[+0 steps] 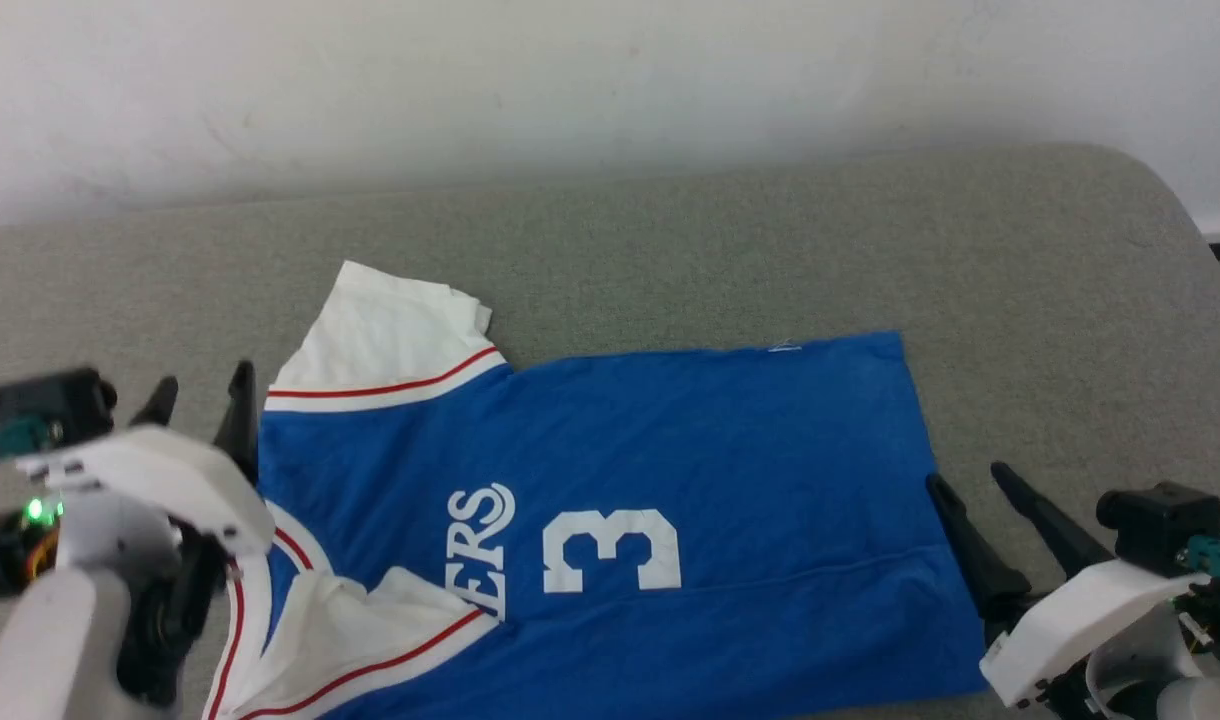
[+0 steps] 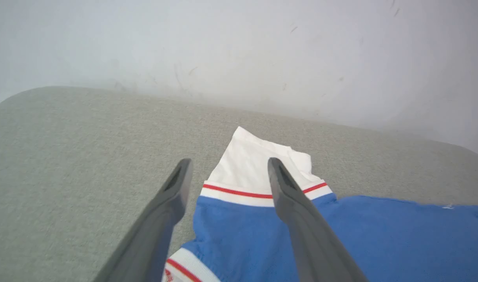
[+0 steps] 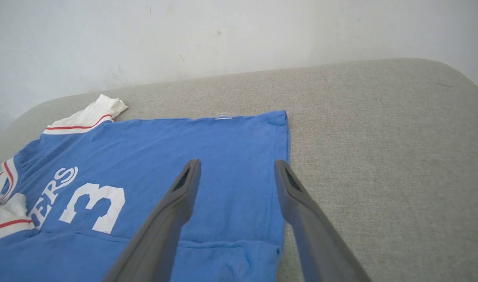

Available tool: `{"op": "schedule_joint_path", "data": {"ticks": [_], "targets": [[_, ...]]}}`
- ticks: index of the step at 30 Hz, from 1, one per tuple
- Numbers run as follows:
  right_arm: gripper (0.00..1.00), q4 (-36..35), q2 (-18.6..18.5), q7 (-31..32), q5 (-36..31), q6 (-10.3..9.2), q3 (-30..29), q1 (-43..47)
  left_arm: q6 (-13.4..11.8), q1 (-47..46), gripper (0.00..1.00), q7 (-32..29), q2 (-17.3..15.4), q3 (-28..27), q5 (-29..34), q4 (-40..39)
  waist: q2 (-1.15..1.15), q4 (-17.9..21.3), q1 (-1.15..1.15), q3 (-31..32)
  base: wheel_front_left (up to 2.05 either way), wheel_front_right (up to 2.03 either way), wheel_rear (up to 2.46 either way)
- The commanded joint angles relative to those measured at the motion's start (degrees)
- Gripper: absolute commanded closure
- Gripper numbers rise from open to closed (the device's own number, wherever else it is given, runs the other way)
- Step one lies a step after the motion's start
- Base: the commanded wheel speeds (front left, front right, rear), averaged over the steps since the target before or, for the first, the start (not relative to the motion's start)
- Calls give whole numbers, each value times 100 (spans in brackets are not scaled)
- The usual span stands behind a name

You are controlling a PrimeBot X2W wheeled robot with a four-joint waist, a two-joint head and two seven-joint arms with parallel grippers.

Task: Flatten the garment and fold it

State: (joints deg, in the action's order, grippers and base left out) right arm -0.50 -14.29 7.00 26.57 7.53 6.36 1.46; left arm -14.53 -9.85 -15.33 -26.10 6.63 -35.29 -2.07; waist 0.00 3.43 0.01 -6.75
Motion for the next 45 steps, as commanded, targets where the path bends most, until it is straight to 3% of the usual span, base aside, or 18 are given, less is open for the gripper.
{"op": "schedule_joint_path", "data": {"ticks": [1,17,24,30,34,35,37,41,45], "targets": [[0,-103,40,-20,-47,-4,-29,-92,89,-315,0,-48,-53,45,24,162,0,141,-1,-301,0,0,0],[0,-486,137,-256,-42,-4,89,-792,900,-2614,0,-1181,-446,569,-23,2369,0,828,-1,-1483,0,0,0],[0,-415,109,-396,91,-4,312,-1104,1056,-3413,0,-1763,-643,762,63,3126,0,1120,-1,-1931,0,0,0],[0,-251,53,-525,254,-4,493,-1243,1021,-3777,0,-2359,-863,977,240,3716,0,1325,-1,-2124,0,0,0],[0,-138,4,-584,339,-4,530,-1259,1184,-3772,0,-3058,-795,1188,134,3971,0,1363,-1,-2145,0,0,0],[0,-108,-12,-590,356,-4,529,-1270,1210,-3756,25,-3262,-771,1235,94,4017,0,1363,-1,-2144,0,0,0],[0,-54,-41,-596,399,-4,514,-1316,1236,-3726,100,-3608,-746,1327,51,4071,0,1356,-1,-2142,0,0,0],[0,50,-137,-518,530,-4,527,-1518,1206,-3656,100,-3852,-681,1366,-38,4062,0,1313,-1,-2095,0,0,0],[0,293,-310,-270,636,-4,552,-1961,1141,-3661,100,-3617,-681,1340,-2,3975,0,1207,-1,-2020,0,0,0]]}}
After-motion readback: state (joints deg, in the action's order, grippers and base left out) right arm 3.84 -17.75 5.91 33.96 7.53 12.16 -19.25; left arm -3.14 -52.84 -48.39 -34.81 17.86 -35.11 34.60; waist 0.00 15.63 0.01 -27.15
